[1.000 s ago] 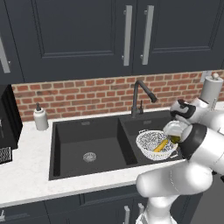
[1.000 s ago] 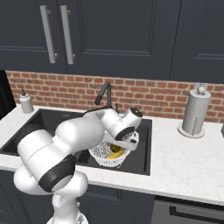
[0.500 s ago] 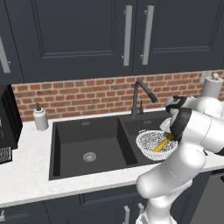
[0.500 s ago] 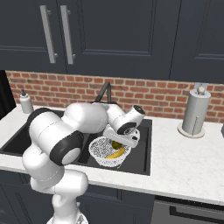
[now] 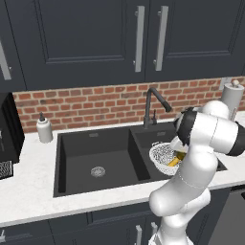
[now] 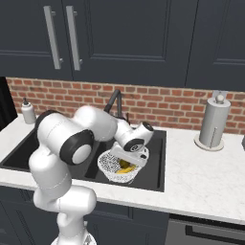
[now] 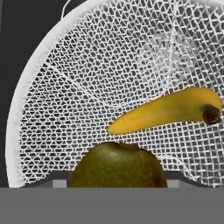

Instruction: Put the colander in the sink, put the banana, kiwi in the colander, and turn on the sink faucet and pour water over the colander.

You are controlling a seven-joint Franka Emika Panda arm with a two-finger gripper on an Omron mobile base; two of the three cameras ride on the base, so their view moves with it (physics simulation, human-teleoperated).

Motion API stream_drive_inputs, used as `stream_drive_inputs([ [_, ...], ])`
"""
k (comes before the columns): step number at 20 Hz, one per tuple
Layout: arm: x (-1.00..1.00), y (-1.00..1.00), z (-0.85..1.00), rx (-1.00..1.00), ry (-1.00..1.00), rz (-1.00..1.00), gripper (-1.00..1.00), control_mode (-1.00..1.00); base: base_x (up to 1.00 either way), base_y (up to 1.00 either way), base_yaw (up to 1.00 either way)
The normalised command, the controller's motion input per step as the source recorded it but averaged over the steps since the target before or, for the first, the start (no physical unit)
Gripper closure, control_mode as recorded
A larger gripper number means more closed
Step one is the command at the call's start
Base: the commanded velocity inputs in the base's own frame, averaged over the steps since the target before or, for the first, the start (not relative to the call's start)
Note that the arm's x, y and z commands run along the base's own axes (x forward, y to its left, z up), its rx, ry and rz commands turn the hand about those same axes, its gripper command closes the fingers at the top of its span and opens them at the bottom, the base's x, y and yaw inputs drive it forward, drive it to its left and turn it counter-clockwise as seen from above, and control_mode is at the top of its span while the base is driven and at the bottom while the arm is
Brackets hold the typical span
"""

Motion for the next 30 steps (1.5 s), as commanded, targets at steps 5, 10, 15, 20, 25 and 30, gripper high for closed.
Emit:
stream_drive_inputs([
  [5,0.35,0.0,-0.31,0.0,0.01,0.0,1.0,-1.0,0.0,0.0,0.0],
  [10,0.23,0.18,-0.3,0.0,0.03,0.0,-1.0,-1.0,0.0,0.0,0.0],
  [15,0.01,0.25,-0.18,0.0,0.01,0.0,-1.0,-1.0,0.0,0.0,0.0],
  [20,-0.29,0.05,-0.01,0.0,0.0,0.0,-1.0,-1.0,0.0,0.0,0.0],
  [25,-0.6,0.0,0.15,0.0,-0.06,0.0,-1.0,-1.0,0.0,0.0,0.0],
  [30,-0.81,-0.11,0.79,0.0,-0.21,0.0,-1.0,-1.0,0.0,0.0,0.0],
])
